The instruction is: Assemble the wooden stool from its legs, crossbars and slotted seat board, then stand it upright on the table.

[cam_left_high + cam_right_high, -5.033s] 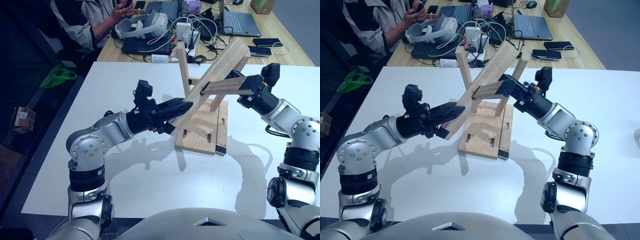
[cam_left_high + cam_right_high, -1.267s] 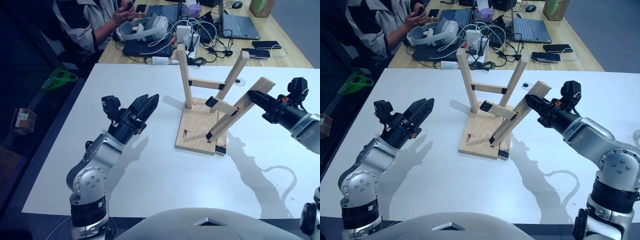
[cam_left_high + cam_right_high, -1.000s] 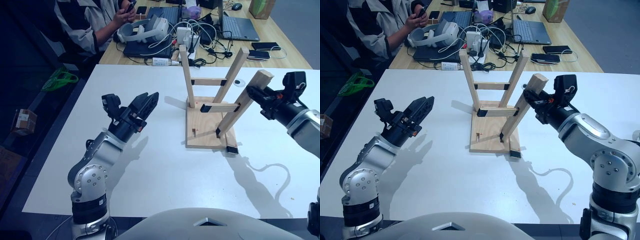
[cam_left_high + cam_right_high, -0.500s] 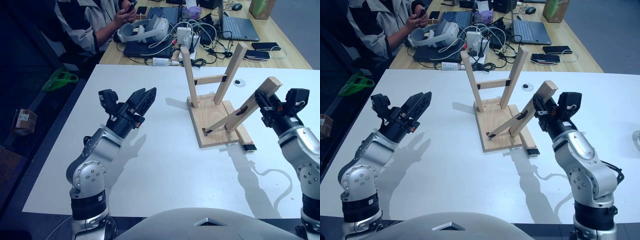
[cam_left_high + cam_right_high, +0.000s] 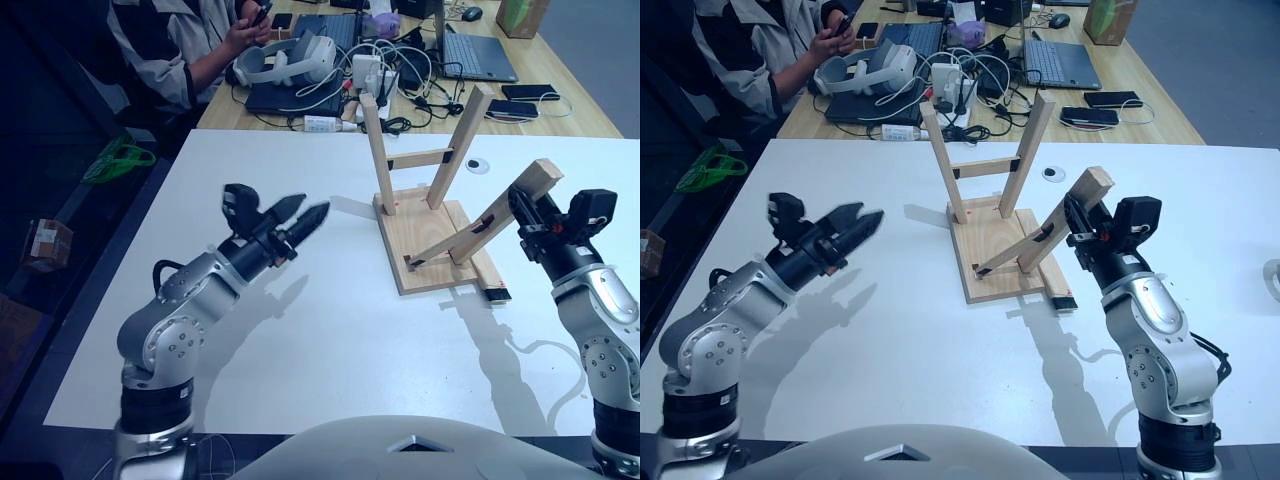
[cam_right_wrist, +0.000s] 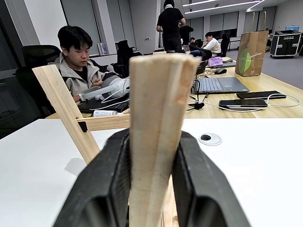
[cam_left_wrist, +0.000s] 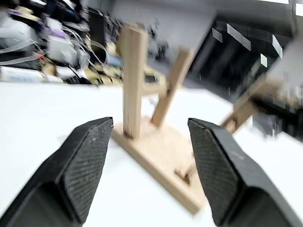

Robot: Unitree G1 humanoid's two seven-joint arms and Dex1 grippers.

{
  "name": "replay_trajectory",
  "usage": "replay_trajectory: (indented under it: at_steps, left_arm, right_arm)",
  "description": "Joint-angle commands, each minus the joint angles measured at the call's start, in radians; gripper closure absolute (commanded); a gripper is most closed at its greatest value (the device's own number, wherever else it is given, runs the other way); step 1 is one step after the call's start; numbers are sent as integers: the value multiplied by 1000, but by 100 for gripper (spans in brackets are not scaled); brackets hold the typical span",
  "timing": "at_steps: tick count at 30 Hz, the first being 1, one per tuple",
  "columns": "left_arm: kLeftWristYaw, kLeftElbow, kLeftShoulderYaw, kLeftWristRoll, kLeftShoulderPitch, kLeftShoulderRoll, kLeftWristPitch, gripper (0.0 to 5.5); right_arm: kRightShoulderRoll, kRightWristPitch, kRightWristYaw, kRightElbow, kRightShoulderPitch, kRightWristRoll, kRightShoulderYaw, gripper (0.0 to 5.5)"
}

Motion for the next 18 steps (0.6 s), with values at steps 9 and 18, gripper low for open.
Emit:
replay_trajectory:
  at_steps: [9,18]
  left_arm:
    - [-364,228,-271,302,-370,190,-12,257]
    - [-441,208,-266,355,-312,239,-24,257]
  right_arm:
    - [47,163,46,116,57,-29,107,450]
    - [84,176,80,121,-34,-63,254,450]
